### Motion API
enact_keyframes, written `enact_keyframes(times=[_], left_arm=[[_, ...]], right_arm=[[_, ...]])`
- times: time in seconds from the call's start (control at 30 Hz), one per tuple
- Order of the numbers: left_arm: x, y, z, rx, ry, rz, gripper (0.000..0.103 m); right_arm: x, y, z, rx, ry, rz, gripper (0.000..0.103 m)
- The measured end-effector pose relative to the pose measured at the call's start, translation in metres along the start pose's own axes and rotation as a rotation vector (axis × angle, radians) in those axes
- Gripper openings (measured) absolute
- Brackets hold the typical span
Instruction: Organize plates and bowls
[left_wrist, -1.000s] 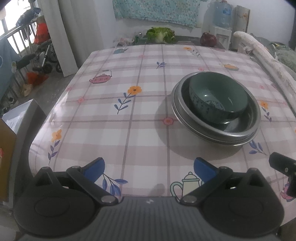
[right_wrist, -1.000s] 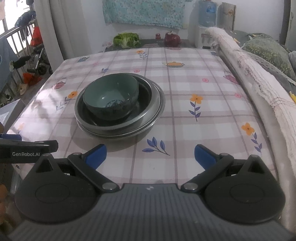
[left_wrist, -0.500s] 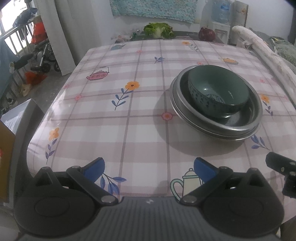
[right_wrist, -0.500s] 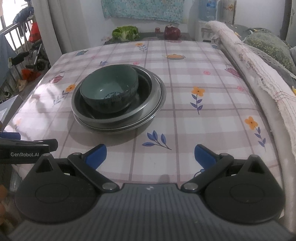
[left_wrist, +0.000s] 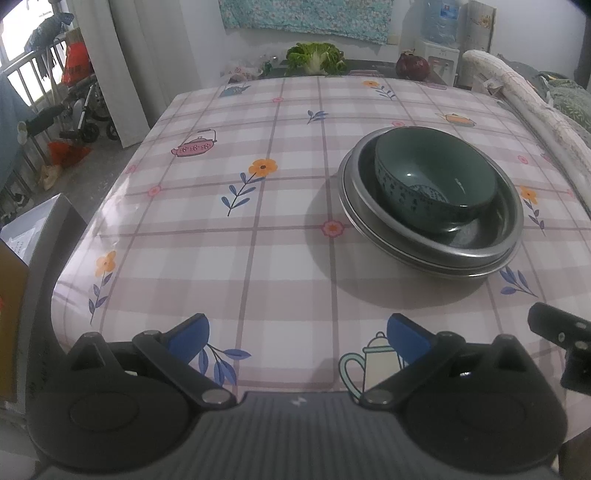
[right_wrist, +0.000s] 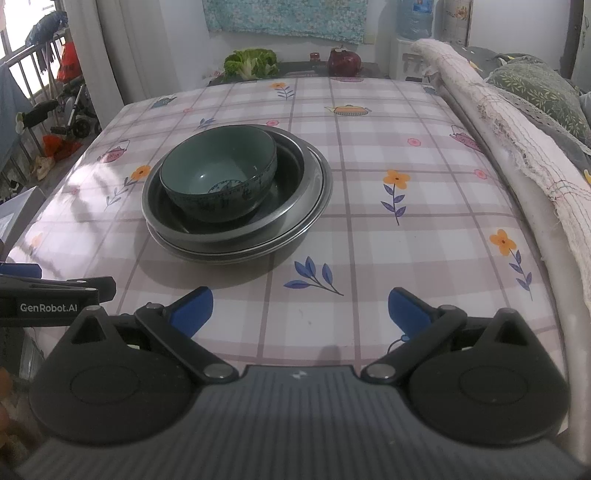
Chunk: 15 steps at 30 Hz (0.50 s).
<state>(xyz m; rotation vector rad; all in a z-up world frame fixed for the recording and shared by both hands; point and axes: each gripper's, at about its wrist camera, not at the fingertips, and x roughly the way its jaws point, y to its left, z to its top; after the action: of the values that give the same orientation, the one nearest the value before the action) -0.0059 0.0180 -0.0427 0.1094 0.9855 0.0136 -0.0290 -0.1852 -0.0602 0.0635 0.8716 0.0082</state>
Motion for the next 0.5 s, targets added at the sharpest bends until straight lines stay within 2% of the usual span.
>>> enact_keyframes(times=[0.5], left_arm=[[-0.0005, 0.0025, -0.0015, -0.005, 0.004, -0.002, 0.103]], right_arm=[[-0.0016, 0.0022, -0.0004, -0.007, -0.004, -0.002, 0.102]])
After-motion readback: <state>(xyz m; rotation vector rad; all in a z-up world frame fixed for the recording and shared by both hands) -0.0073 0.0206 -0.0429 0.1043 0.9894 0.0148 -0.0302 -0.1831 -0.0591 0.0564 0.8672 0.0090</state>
